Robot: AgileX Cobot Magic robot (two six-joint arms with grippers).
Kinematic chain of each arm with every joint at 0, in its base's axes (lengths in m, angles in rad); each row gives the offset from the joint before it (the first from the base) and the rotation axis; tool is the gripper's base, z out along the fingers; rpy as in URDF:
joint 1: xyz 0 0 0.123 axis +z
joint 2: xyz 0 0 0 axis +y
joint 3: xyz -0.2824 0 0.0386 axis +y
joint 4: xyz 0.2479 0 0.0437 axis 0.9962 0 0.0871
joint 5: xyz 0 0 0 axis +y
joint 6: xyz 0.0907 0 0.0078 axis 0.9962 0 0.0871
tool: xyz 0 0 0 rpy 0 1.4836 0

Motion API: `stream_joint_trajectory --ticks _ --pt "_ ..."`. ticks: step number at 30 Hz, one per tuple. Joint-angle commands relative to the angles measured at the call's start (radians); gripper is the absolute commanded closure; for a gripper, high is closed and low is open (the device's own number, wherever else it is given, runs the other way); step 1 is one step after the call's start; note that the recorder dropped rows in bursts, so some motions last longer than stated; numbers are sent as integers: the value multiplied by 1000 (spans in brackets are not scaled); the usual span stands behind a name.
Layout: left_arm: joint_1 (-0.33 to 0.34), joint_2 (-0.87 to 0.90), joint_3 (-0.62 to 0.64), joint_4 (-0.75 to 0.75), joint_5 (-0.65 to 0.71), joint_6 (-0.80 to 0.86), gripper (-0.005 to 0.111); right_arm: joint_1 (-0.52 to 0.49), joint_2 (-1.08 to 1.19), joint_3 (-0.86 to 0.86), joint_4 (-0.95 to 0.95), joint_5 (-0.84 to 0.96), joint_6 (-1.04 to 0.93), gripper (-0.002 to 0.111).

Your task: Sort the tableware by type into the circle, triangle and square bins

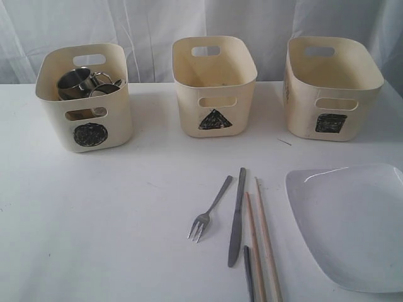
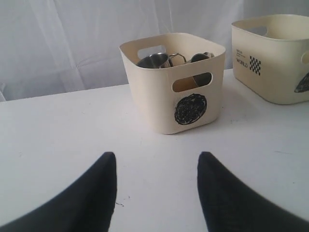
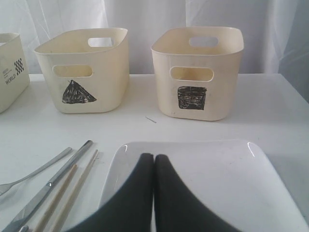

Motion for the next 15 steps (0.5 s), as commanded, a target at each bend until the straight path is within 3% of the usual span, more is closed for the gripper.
stream_joint_trajectory --ticks 1,15 --pt "-2 -5 5 32 27 -75 51 3 -3 5 1 -8 -1 108" --pt "-2 -5 5 26 27 -10 51 3 -3 5 1 -8 -1 108"
